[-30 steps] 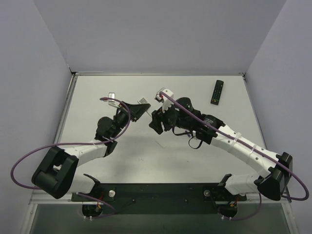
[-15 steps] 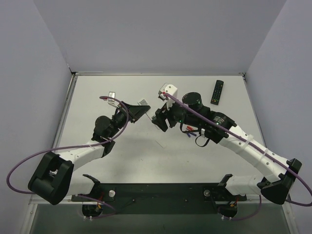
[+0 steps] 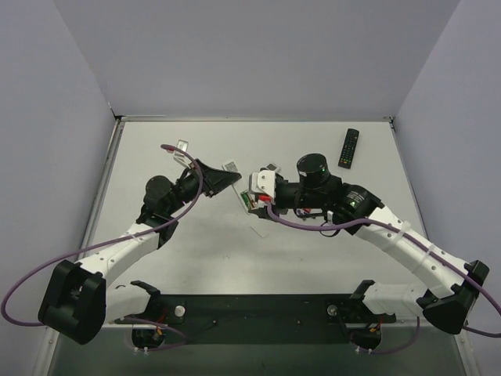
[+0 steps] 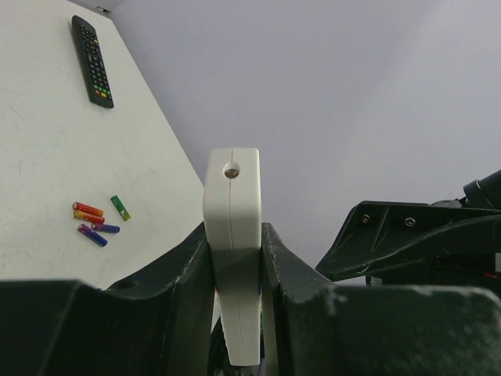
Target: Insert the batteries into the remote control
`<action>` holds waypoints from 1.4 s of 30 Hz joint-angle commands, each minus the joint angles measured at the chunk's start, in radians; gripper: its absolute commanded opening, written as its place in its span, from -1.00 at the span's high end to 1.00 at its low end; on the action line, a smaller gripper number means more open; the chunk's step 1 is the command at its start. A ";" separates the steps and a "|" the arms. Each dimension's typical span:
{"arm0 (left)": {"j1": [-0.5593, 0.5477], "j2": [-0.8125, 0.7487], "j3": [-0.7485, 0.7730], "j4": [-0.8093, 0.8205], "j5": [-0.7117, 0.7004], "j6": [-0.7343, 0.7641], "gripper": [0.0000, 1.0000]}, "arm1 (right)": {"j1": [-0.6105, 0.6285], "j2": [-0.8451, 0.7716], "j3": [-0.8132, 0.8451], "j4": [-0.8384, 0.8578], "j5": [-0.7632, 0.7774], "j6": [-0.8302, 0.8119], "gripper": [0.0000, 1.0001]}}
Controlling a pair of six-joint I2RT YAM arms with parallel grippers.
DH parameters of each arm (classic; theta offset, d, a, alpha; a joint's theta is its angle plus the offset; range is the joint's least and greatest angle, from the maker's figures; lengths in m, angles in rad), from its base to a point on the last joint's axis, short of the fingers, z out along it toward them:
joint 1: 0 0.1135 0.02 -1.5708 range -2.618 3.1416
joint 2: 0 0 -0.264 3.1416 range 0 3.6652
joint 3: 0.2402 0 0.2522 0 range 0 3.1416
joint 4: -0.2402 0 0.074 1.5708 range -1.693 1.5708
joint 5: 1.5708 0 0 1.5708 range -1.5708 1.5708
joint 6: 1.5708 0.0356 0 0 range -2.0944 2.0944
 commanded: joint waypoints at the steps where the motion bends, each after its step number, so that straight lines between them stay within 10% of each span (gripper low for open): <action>1: 0.004 -0.030 0.045 -0.019 0.062 0.030 1.00 | -0.024 0.053 0.066 -0.012 -0.172 -0.130 -0.04; 42: 0.004 -0.018 0.059 -0.007 0.100 0.051 1.00 | -0.105 0.219 0.113 -0.163 -0.368 -0.200 0.95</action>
